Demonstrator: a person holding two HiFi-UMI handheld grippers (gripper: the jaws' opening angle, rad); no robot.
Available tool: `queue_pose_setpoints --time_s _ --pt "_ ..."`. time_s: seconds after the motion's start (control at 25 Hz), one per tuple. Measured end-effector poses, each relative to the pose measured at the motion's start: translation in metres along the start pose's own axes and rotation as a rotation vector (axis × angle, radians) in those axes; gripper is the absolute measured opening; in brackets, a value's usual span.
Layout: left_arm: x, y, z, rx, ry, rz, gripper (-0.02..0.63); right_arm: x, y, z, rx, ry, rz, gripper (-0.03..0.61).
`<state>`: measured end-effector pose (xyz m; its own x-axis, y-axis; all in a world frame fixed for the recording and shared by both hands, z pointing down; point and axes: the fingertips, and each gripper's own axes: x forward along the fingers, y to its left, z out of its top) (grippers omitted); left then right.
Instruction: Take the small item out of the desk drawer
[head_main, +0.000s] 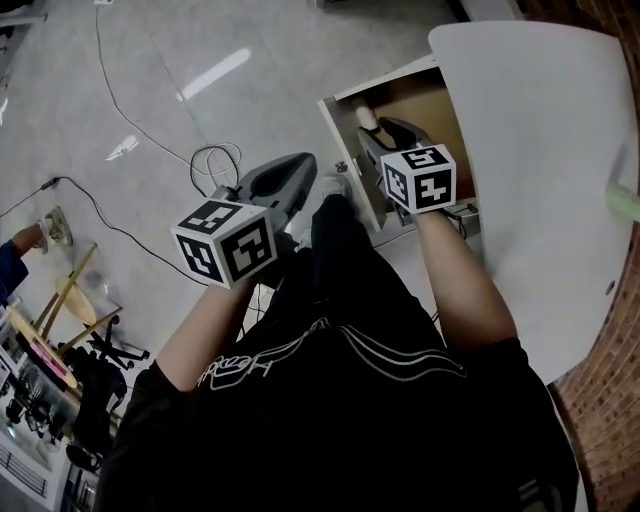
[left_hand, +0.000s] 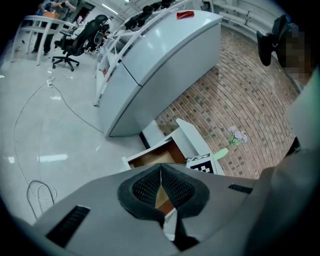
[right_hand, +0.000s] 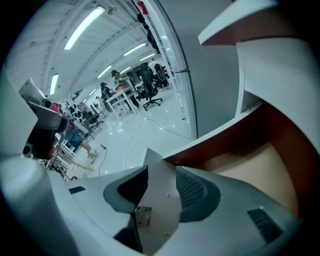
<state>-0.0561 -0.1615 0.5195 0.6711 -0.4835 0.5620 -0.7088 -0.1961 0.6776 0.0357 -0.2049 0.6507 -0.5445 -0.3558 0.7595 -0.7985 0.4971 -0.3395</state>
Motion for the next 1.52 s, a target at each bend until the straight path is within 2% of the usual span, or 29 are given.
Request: queue_pose_setpoints --time_s 0.44,0.6,0.88,1.04,1.24,1.52 --pt "0.028 0.034 -0.016 -0.052 0.033 0.031 0.023 0.075 -0.054 -0.033 -0.04 0.131 -0.054 0.196" --pt "0.025 0.052 -0.022 -0.081 0.046 0.044 0.023 0.098 -0.061 -0.042 -0.046 0.179 -0.063 0.196" --pt "0.027 0.063 -0.047 -0.083 0.057 0.06 0.023 0.115 -0.068 -0.07 -0.041 0.233 -0.05 0.199" --pt "0.023 0.067 -0.045 -0.088 0.052 0.07 0.023 0.118 -0.071 -0.067 -0.041 0.255 -0.042 0.197" --pt "0.021 0.072 -0.043 -0.093 0.058 0.076 0.023 0.124 -0.07 -0.064 -0.087 0.288 -0.024 0.157" --pt "0.029 0.07 -0.051 -0.075 0.069 0.068 0.023 0.125 -0.07 -0.074 0.01 0.269 0.006 0.131"
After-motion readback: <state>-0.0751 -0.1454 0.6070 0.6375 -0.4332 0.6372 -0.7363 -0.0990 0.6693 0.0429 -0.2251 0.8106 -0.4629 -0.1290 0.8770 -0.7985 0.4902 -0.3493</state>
